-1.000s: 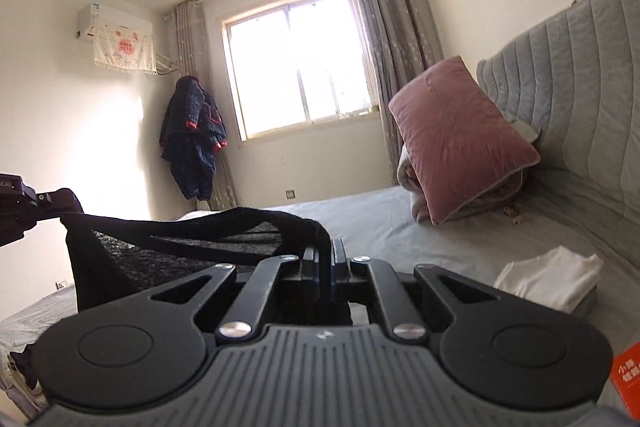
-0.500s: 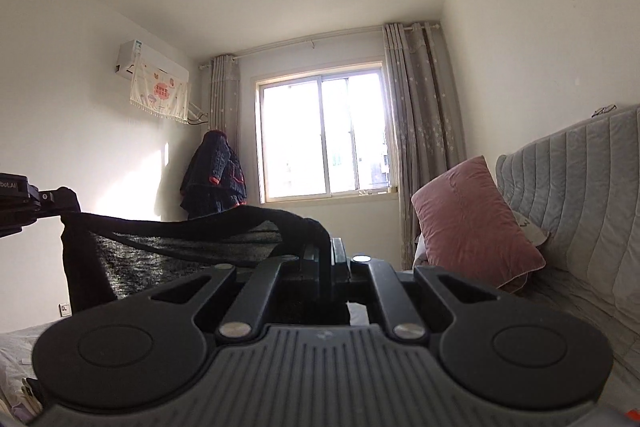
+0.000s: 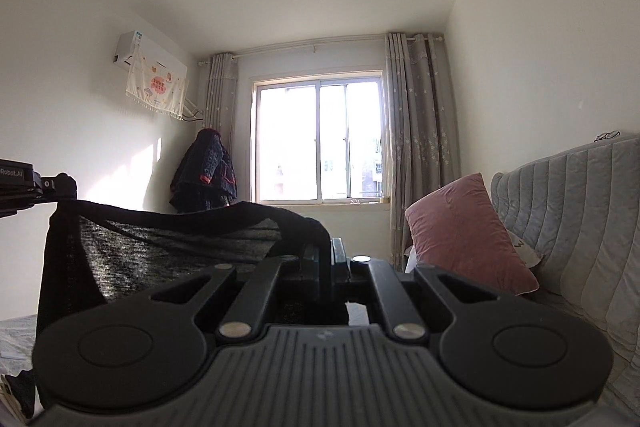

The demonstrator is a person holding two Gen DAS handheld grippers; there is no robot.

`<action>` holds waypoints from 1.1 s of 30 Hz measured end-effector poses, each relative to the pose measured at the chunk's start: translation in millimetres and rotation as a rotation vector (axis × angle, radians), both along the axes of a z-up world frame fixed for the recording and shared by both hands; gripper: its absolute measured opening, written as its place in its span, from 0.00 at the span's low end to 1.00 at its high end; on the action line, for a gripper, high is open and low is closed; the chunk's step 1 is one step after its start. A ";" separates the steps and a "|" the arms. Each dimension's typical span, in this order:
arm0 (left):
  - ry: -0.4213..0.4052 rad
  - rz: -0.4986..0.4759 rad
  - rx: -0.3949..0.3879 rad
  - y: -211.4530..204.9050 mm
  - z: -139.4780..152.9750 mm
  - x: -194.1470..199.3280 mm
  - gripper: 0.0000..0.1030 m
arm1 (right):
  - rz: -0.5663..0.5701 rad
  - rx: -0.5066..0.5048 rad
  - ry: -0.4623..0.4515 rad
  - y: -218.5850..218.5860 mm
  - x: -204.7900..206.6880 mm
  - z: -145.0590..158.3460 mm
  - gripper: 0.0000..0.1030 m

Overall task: Fold clothes
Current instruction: 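Lift the black T-shirt high with both grippers and shake it out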

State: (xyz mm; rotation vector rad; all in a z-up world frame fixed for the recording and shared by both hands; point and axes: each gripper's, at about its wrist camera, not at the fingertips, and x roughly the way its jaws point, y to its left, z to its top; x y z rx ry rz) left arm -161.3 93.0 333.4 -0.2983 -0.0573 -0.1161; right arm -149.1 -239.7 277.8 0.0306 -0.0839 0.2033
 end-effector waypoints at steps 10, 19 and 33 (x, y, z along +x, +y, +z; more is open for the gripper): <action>0.227 0.041 0.022 1.7 -91.8 123.9 0.05 | -0.025 -0.025 0.193 29.5 112.1 -75.9 0.07; 0.361 0.132 0.104 -15.1 -176.9 245.7 0.05 | -0.041 -0.070 0.332 42.2 218.9 -148.8 0.07; 0.536 0.179 0.183 -32.5 -289.1 401.5 0.06 | -0.063 -0.187 0.486 61.1 357.5 -250.7 0.07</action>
